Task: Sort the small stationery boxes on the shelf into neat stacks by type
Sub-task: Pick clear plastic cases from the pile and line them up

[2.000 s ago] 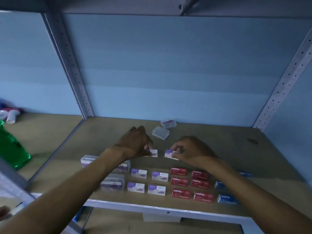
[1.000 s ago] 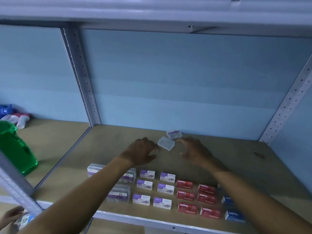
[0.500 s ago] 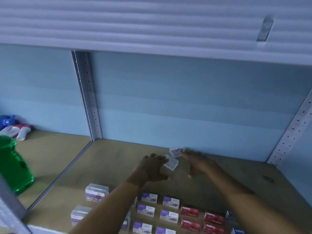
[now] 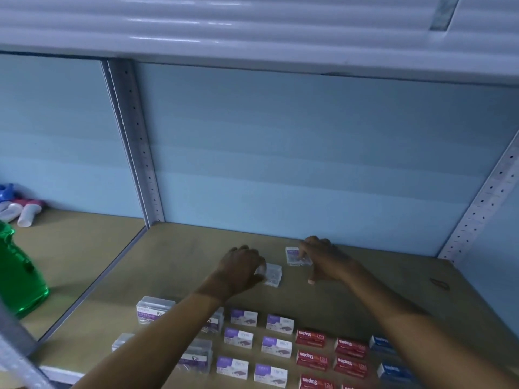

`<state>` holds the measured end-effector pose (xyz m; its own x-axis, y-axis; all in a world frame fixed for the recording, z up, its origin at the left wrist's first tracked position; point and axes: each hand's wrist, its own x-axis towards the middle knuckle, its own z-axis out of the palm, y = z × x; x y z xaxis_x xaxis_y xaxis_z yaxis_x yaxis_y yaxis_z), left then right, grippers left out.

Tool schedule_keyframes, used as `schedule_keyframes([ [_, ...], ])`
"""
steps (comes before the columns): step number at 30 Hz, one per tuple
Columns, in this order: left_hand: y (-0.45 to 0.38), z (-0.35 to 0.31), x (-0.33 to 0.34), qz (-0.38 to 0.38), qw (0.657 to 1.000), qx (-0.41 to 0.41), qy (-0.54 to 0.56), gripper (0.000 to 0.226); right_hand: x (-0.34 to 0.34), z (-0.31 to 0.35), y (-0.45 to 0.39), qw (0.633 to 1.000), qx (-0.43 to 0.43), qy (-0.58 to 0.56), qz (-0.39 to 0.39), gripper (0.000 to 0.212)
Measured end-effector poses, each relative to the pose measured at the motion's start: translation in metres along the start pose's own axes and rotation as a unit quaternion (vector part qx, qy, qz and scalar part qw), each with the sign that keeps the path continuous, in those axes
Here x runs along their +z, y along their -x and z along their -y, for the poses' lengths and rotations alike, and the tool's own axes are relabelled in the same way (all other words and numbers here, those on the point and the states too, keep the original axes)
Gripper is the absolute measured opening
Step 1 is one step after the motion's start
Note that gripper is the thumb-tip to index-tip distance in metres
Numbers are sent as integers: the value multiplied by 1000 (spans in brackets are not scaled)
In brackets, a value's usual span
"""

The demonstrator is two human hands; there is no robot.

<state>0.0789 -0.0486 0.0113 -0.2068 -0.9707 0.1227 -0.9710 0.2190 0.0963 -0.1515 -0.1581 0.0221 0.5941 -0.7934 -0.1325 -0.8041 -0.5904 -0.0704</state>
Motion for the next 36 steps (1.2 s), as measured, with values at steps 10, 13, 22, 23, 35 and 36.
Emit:
schedule_keyframes([
  [10, -11, 1, -2, 47, 997, -53, 36, 26, -4, 2, 9, 1000, -3, -27, 7, 33],
  [13, -9, 7, 1, 69, 990, -81, 91, 37, 2, -2, 12, 997, 0, -72, -20, 50],
  [22, -7, 12, 3, 44, 972, -90, 211, 49, 9, -7, 10, 996, 31, -74, -33, 81],
  [23, -7, 12, 4, 40, 970, -96, 219, 51, 10, -8, 10, 996, 28, -76, -39, 78],
  [35, -2, 5, 4, -8, 986, -37, 165, 36, 19, -15, 13, 993, 23, -104, -44, 59],
  [36, -1, 4, 3, -16, 987, -26, 156, 34, 20, -15, 14, 993, 24, -102, -44, 59],
])
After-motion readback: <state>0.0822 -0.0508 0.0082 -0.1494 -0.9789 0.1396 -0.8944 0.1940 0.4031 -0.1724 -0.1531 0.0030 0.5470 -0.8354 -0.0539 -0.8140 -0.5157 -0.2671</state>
